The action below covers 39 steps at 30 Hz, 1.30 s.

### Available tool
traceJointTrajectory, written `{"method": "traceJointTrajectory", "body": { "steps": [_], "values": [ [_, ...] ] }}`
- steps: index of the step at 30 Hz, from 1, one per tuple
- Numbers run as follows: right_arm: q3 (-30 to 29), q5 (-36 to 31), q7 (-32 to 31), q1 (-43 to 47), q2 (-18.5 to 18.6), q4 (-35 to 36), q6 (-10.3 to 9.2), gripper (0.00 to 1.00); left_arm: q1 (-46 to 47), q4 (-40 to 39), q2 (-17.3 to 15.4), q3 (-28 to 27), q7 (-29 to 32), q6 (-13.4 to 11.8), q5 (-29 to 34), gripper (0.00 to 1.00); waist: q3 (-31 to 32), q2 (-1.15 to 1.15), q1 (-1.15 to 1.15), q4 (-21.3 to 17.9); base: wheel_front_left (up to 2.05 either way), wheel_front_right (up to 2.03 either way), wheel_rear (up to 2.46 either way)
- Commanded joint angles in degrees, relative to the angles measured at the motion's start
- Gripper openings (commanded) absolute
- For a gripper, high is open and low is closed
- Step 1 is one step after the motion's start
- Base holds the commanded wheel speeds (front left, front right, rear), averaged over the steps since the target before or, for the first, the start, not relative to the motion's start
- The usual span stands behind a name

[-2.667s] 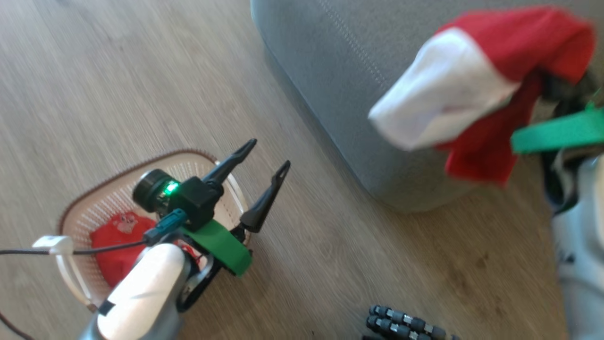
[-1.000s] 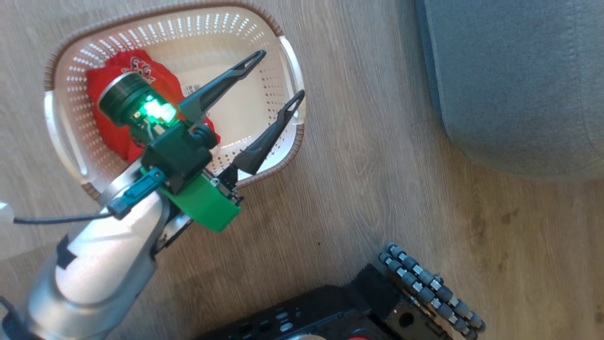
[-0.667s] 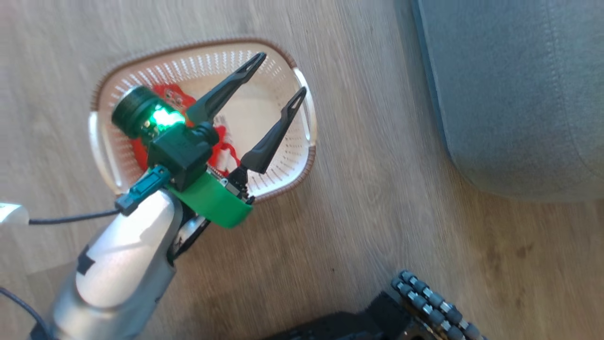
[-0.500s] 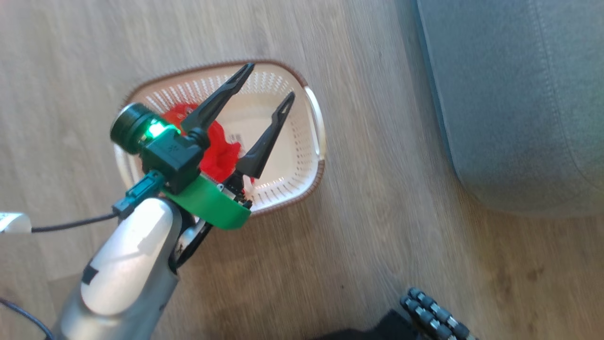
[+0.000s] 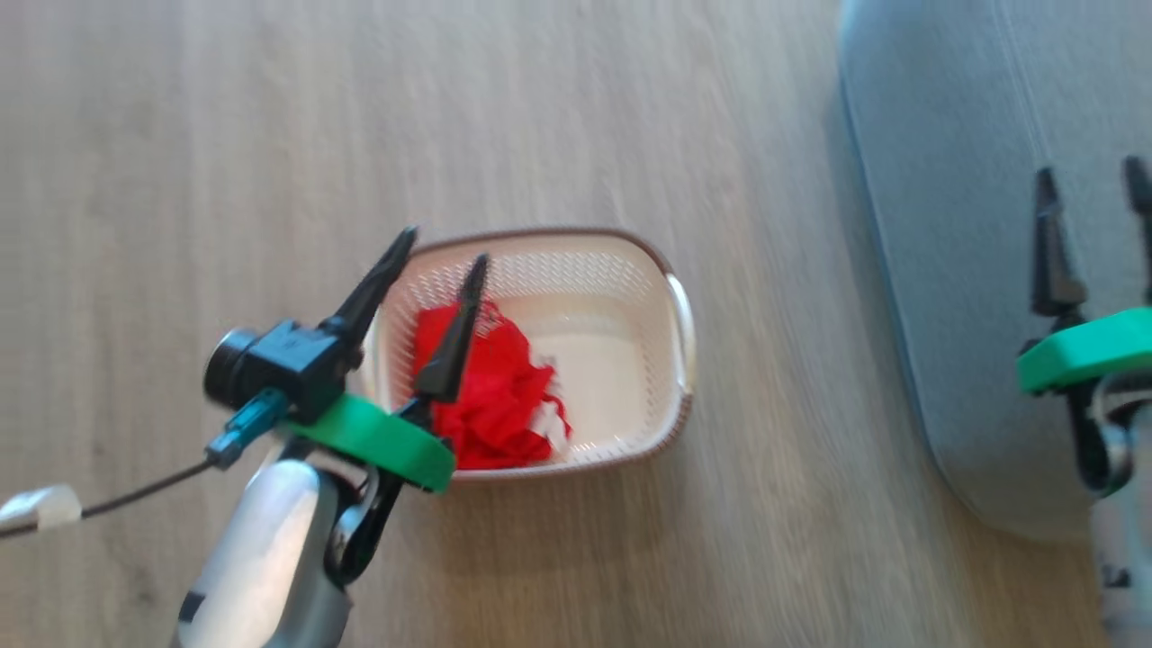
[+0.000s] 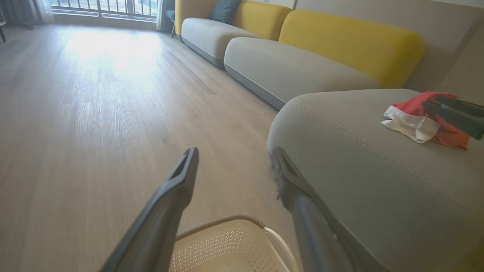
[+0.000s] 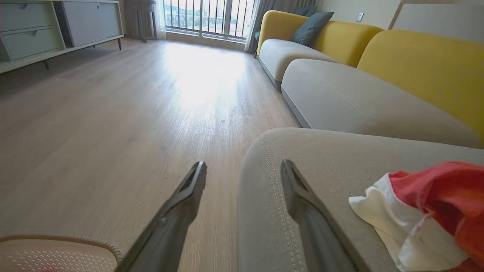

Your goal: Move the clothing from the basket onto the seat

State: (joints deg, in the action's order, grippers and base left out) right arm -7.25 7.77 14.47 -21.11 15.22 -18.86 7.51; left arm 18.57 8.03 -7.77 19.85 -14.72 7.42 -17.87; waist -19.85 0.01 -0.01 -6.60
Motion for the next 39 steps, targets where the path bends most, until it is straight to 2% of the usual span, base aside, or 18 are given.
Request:
{"method": "traceJointTrajectory", "body": {
  "steps": [1, 10, 21, 28, 39],
  "values": [
    [1.7, -0.2, 0.5, 0.7, -0.1, 2.4, -0.02, 1.0, -0.7, -0.7, 0.3, -3.8, -0.3, 0.1, 0.9, 1.0, 4.2, -0.01, 0.01, 4.0, 0.0, 0.0, 0.0],
    [6.4, 0.8, 0.5, 3.4, -3.7, 3.6, -0.02, 1.0, -5.8, 3.3, 3.1, -13.8, -0.3, 0.1, 4.2, 1.0, 9.4, -0.01, 0.01, 8.3, 0.0, 0.0, 0.0],
    [8.7, 1.2, 0.5, 6.7, -7.4, 1.8, -0.02, 1.0, -10.0, 4.2, 4.4, -22.3, -0.3, 0.1, 7.4, 1.0, 14.4, -0.01, 0.01, 8.8, 0.0, 0.0, 0.0],
    [9.1, 1.1, 0.5, 9.9, -9.5, 1.5, -0.02, 1.0, -12.5, 4.0, 4.8, -24.7, -0.3, 0.1, 8.6, 1.0, 17.0, -0.01, 0.01, 8.3, 0.0, 0.0, 0.0],
    [9.8, 0.7, 0.5, 12.3, -10.7, 1.2, -0.02, 1.0, -15.0, 3.8, 4.9, -24.6, -0.3, -0.9, 8.4, 1.0, 19.3, -0.01, 0.01, 8.0, 0.0, 0.0, 0.0]
  ]
}}
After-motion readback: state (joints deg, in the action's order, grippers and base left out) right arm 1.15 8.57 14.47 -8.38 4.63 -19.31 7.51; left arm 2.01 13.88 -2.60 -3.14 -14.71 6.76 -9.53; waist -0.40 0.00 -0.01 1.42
